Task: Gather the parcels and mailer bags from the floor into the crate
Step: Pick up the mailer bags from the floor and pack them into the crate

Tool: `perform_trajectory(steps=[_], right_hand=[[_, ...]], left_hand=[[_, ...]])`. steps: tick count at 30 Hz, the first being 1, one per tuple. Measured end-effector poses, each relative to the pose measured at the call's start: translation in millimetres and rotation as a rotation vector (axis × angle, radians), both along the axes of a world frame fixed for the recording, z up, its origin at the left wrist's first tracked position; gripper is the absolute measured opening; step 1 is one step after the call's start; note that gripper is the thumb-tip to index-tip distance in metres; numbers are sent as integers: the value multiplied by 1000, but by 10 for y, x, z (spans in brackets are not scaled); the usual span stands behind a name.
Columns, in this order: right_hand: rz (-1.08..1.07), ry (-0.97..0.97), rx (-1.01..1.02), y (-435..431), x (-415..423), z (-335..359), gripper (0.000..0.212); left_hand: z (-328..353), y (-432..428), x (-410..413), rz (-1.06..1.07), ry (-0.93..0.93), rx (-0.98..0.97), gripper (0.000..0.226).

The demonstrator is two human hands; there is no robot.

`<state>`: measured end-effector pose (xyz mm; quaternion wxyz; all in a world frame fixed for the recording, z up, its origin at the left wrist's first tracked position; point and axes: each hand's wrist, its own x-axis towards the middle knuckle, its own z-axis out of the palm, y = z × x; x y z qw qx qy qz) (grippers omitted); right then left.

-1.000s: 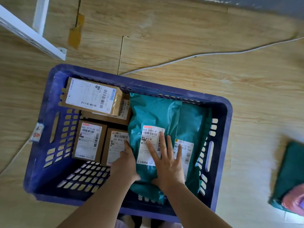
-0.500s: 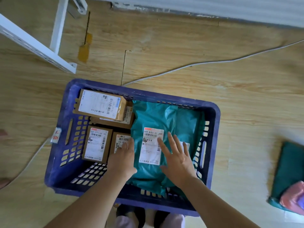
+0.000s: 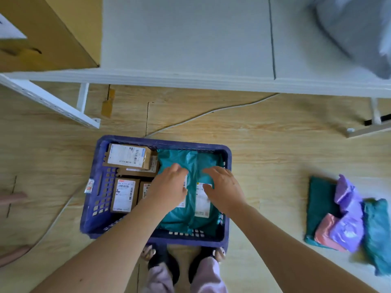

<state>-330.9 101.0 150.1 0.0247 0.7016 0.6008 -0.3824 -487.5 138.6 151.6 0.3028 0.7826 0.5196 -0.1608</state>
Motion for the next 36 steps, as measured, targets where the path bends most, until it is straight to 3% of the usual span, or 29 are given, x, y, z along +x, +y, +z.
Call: perform_trajectory(steps=[7,20,36], right_hand=[[-94,3,55,-299,304,897,44],[-359,-88,129,-1194,1003,2106,41],[-563,-108,111,-2660,2358,2136,40]], left_hand=[[862,-198,268,-9,-98,46,48],[1946,-613,900,-256,-201,39,48],[1948,-1821,2468,-291,-270,-40,44]])
